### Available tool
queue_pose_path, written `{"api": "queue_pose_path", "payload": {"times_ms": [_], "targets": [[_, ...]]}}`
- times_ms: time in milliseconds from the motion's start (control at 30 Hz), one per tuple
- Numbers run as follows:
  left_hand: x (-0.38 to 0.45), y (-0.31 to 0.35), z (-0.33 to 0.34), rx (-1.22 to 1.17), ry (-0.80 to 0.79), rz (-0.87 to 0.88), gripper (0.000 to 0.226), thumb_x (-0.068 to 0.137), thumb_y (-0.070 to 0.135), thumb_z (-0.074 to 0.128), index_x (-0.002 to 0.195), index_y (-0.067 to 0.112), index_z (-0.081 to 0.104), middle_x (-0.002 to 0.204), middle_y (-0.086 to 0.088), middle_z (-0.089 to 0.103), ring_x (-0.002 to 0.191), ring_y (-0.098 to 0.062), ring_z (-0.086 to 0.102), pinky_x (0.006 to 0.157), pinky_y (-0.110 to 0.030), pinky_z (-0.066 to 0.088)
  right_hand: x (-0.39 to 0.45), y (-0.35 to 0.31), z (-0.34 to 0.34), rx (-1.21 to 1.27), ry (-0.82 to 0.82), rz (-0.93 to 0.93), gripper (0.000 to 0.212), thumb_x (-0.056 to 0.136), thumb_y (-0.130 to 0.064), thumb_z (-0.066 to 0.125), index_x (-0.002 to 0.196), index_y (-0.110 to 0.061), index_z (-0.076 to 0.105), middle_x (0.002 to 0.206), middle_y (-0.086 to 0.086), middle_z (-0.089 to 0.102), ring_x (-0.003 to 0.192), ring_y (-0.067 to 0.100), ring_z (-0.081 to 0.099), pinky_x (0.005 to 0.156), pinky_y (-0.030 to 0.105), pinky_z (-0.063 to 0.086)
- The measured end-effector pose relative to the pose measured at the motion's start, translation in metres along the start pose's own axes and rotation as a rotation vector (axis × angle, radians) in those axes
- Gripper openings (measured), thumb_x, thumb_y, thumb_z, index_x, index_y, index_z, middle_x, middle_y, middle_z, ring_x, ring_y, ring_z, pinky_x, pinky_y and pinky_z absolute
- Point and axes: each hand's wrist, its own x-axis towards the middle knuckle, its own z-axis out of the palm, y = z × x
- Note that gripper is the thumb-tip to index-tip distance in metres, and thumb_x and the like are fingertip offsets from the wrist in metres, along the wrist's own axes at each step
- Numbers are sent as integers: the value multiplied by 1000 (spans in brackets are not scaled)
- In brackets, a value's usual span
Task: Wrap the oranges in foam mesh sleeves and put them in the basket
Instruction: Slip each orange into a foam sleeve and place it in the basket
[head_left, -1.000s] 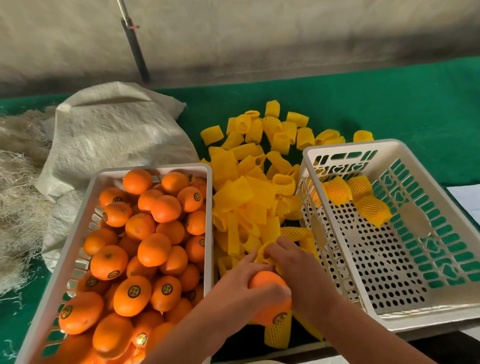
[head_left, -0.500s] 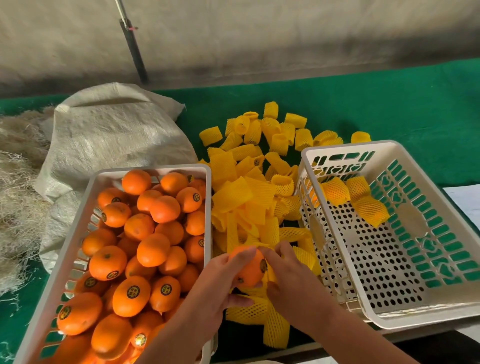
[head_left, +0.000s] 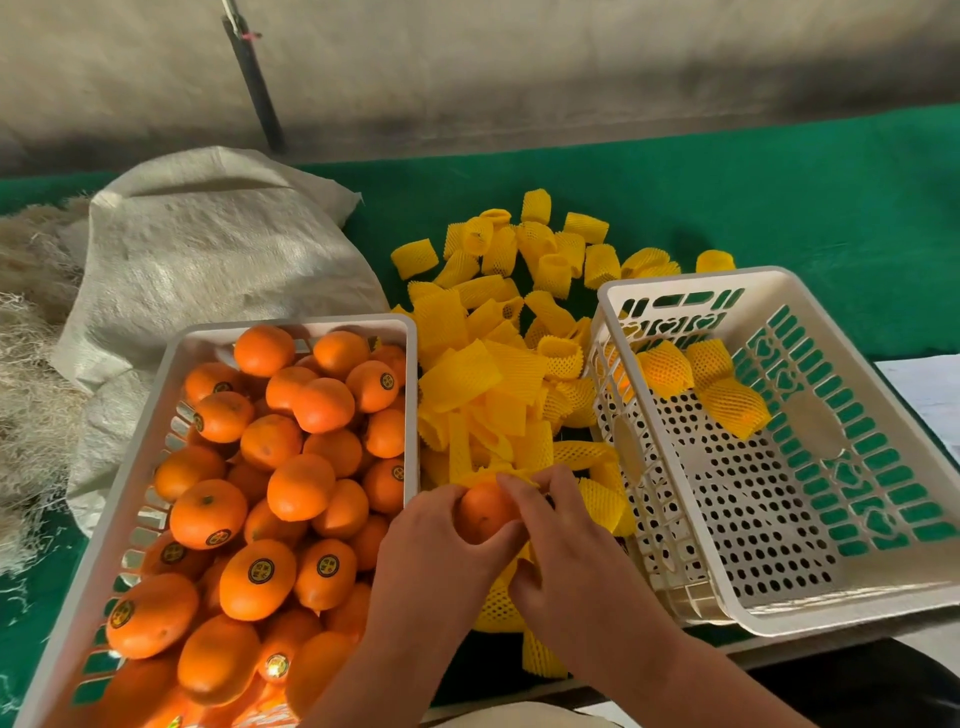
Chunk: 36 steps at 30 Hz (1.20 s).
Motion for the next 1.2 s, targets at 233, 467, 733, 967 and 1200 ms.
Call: {"api": "queue_pose_path", "payload": {"times_ms": [233, 467, 733, 967, 1200], "targets": [[8, -12, -18, -443, -399, -127, 63, 63, 72, 81, 119, 46, 65, 115, 23, 68, 109, -3, 65, 95, -37, 59, -5, -8, -8, 9, 35, -30, 74, 93, -23, 66, 157, -35, 31, 138, -14, 29, 95, 4, 55, 67, 1, 44], [-3, -7, -6, -149, 62, 137, 51, 79, 56, 79, 124, 45, 57, 116, 26, 54, 110, 3, 53, 83, -15, 47, -4, -12, -10, 104, 44, -136, 64, 91, -19, 62, 148, -41, 42, 127, -19, 36, 86, 5, 55, 66, 14, 50], [-4, -11, -6, -128, 151, 190, 76, 78, 72, 68, 133, 23, 51, 134, 9, 43, 120, -13, 50, 82, -23, 57, 10, 5, -19, 488, 93, 172, 125, 64, -88, 73, 158, -57, -3, 145, -27, 35, 135, -2, 41, 105, 36, 51], [-10, 0, 10, 28, 198, 236, 72, 77, 48, 79, 134, 20, 46, 139, 5, 42, 120, 5, 32, 88, -9, 35, 24, -6, -4, 510, 207, 255, 102, 69, -74, 78, 151, -58, 21, 144, -23, 40, 133, 6, 44, 104, 31, 52], [-18, 2, -1, -435, 122, 238, 35, 85, 42, 72, 120, 39, 67, 150, 15, 46, 137, -7, 50, 83, -21, 59, 25, 8, -17, 478, 213, 262, 94, 74, -61, 82, 150, -52, 27, 145, -20, 42, 134, 8, 45, 105, 36, 52]]}}
